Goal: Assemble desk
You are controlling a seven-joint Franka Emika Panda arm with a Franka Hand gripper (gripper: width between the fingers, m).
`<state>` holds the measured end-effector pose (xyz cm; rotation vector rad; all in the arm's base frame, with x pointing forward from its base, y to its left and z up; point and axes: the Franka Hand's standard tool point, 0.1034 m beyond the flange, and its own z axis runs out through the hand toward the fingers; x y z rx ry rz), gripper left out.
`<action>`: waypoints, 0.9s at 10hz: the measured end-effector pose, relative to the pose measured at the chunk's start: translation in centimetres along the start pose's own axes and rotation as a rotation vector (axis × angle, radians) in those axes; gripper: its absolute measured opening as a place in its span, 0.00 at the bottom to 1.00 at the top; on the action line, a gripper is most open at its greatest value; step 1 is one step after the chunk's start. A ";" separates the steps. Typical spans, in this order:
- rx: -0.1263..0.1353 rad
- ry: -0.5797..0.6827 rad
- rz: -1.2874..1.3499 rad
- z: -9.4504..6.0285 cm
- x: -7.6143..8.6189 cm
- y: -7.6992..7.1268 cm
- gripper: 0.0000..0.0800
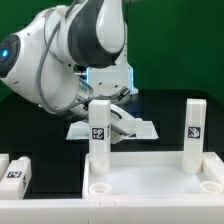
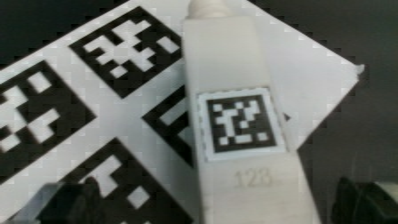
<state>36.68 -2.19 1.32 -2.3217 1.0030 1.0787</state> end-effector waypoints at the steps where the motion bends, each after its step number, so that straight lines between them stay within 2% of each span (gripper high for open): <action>1: 0.046 -0.011 0.029 0.4 0.0 -0.1 0.81; 2: 0.054 -0.018 0.039 0.8 -0.1 0.1 0.81; 4: 0.044 -0.025 0.035 1.3 -0.3 0.0 0.81; 7: 0.046 -0.024 0.037 1.2 -0.2 0.1 0.81; 9: 0.047 -0.024 0.037 1.2 -0.2 0.1 0.47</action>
Offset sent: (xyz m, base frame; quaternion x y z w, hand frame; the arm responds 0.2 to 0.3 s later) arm -0.0089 0.0113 -0.0107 -0.0181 -0.0045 -0.0053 0.9998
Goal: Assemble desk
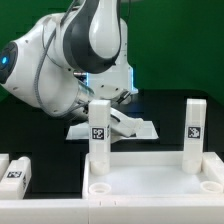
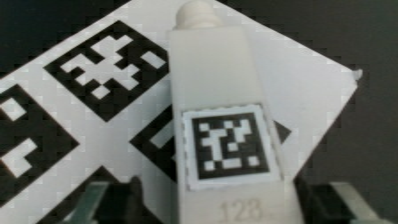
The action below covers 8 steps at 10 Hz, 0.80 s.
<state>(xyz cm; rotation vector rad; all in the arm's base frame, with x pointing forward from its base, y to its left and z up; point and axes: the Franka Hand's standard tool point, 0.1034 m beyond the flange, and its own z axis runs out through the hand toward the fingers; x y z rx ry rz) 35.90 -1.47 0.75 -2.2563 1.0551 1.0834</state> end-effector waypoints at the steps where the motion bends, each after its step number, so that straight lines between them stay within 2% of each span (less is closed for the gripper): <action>1: 0.000 0.000 0.000 0.0 0.0 0.0 0.35; 2: 0.006 -0.005 -0.006 -0.4 -0.1 0.0 0.35; 4: 0.055 0.035 -0.017 -4.0 -0.4 0.0 0.36; 5: 0.070 0.057 -0.029 -5.9 -1.4 -0.4 0.36; 6: 0.095 0.105 -0.040 -8.0 -3.0 -1.5 0.36; 7: 0.080 0.191 -0.043 -9.1 -5.0 -2.8 0.36; 8: 0.070 0.260 -0.065 -9.0 -6.0 -3.4 0.36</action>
Offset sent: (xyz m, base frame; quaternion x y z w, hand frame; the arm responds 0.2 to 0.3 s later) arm 0.0147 -0.0404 0.0507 0.0224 0.0683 -0.0362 0.9968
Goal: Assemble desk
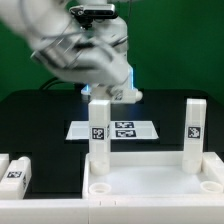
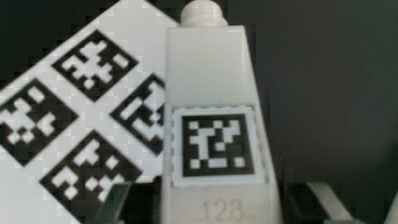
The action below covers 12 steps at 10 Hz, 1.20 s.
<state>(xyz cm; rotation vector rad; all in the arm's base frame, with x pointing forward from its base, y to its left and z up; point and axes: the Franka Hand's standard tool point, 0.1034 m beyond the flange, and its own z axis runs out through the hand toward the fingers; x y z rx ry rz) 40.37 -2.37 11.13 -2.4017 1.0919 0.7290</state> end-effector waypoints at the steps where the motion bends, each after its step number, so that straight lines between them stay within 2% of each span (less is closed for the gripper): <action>1: 0.001 0.077 0.006 0.4 0.8 0.5 0.36; 3: 0.005 0.184 -0.003 0.4 0.9 -0.2 0.36; 4: -0.041 0.259 0.026 -0.5 0.3 -1.9 0.36; 5: -0.060 0.347 -0.035 -2.4 -1.2 -5.2 0.36; 6: -0.103 0.473 -0.112 -4.4 -1.2 -7.1 0.36; 7: -0.134 0.609 -0.199 -5.2 -1.3 -9.0 0.36; 8: -0.111 0.662 -0.180 -4.5 -1.4 -8.8 0.36; 9: -0.113 0.699 -0.166 -4.3 -1.3 -8.4 0.36; 10: -0.096 0.794 -0.162 -4.5 -1.1 -9.0 0.36; 11: -0.097 0.857 -0.173 -4.3 -1.2 -9.1 0.36; 12: -0.106 0.895 -0.202 -5.2 -0.7 -10.0 0.36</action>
Offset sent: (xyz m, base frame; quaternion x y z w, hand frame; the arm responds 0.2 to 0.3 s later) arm 0.0382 0.0421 0.0461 -0.1086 0.1931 -0.0247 0.9748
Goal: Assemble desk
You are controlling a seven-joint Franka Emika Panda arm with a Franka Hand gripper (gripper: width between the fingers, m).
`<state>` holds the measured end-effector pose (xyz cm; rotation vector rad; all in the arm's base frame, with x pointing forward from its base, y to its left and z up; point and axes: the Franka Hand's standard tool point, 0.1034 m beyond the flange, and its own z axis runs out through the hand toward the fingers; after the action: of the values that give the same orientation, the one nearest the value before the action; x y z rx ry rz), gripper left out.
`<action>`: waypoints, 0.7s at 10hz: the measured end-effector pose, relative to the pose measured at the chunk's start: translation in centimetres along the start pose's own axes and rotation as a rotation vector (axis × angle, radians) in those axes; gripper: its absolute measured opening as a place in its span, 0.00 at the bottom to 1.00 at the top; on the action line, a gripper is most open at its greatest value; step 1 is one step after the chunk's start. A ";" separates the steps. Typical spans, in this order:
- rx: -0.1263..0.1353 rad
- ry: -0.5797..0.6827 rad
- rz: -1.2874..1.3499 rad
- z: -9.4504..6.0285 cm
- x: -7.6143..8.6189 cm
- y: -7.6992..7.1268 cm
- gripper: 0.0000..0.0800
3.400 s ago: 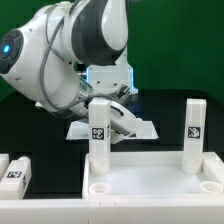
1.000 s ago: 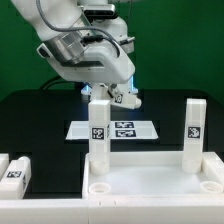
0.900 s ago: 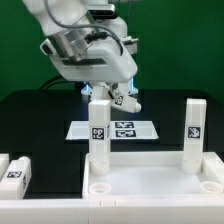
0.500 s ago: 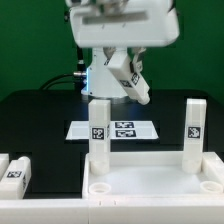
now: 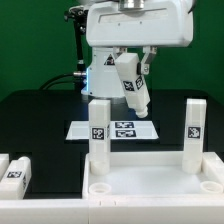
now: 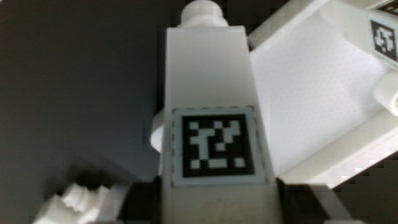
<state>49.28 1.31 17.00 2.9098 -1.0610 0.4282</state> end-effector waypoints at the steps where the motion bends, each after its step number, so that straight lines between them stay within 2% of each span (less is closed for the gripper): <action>1: 0.017 0.098 -0.038 -0.2 2.1 -1.9 0.36; 2: 0.024 0.169 -0.107 -0.1 3.0 -3.8 0.36; 3: 0.033 0.208 -0.148 0.0 2.9 -5.3 0.36; 4: 0.068 0.226 -0.129 0.2 2.0 -6.0 0.36; 5: 0.063 0.209 -0.131 0.3 2.2 -5.8 0.36; 7: 0.077 0.194 -0.167 0.4 1.9 -6.6 0.36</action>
Offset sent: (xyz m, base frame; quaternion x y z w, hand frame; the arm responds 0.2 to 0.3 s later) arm 0.0000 0.0000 0.0000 0.0000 0.1938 0.0000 0.9810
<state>54.97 5.19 17.60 2.9164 -0.7868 0.7401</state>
